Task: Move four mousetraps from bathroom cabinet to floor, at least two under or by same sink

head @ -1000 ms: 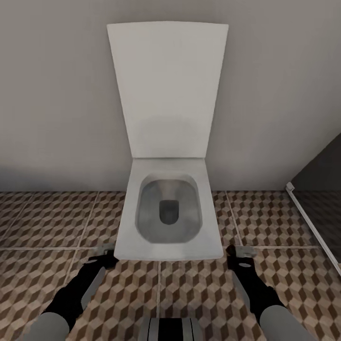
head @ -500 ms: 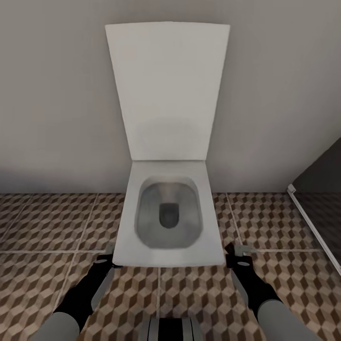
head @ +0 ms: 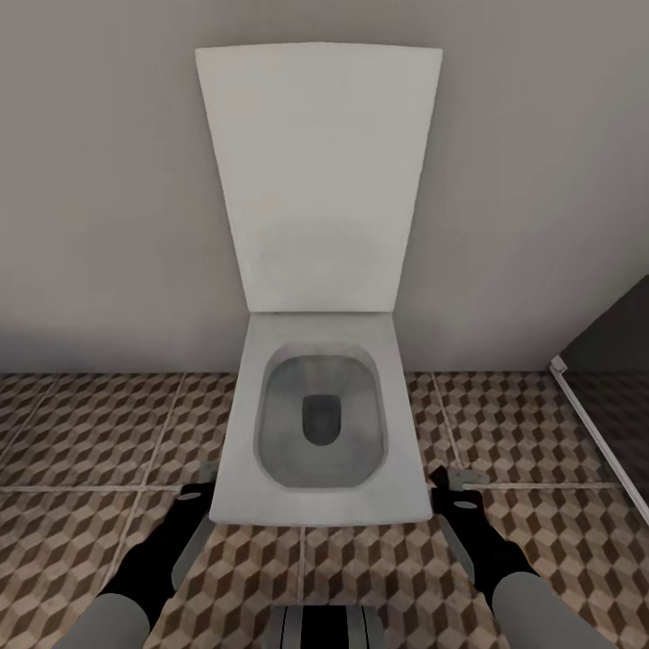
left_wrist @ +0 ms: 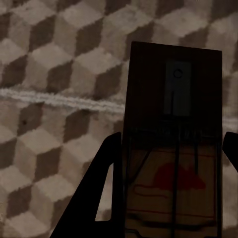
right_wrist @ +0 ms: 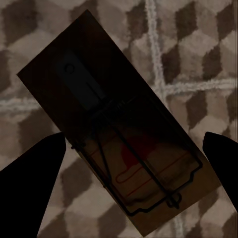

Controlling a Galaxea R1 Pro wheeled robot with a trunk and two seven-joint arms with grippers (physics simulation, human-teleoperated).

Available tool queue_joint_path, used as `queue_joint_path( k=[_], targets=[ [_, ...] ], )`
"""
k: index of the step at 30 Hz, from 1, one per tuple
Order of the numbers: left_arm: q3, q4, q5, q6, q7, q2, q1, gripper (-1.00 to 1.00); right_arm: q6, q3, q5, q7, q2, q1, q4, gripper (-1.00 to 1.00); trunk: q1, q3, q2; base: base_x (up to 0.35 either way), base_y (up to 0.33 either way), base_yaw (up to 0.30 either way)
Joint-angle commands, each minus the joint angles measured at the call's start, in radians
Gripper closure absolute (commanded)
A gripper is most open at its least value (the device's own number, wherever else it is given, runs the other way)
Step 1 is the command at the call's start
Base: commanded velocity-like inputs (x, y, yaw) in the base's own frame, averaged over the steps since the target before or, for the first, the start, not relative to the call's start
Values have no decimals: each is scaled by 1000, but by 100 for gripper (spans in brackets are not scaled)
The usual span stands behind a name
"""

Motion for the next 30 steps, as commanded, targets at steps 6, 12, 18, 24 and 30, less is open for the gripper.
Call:
queue_joint_path(
  k=[6, 12, 18, 24, 30],
  targets=[
    [20, -2, 9, 4, 11, 2, 0, 100, 7, -1, 1, -2, -4, 0, 2, 100, 0, -1, 0, 44, 0, 0],
    [26, -2, 9, 4, 11, 4, 0, 100, 7, -1, 1, -2, -5, 0, 3, 100, 0, -1, 0, 193, 0, 0],
    [27, -2, 9, 4, 12, 4, 0, 100, 7, -1, 1, -2, -5, 0, 4, 100, 0, -1, 0, 46, 0, 0],
    [30, -2, 9, 4, 12, 4, 0, 100, 7, -1, 1, -2, -5, 0, 4, 100, 0, -1, 0, 70, 0, 0],
    [31, -2, 9, 4, 12, 5, 0, 100, 7, -1, 1, -2, -5, 0, 4, 100, 0, -1, 0, 248, 0, 0]
  ],
)
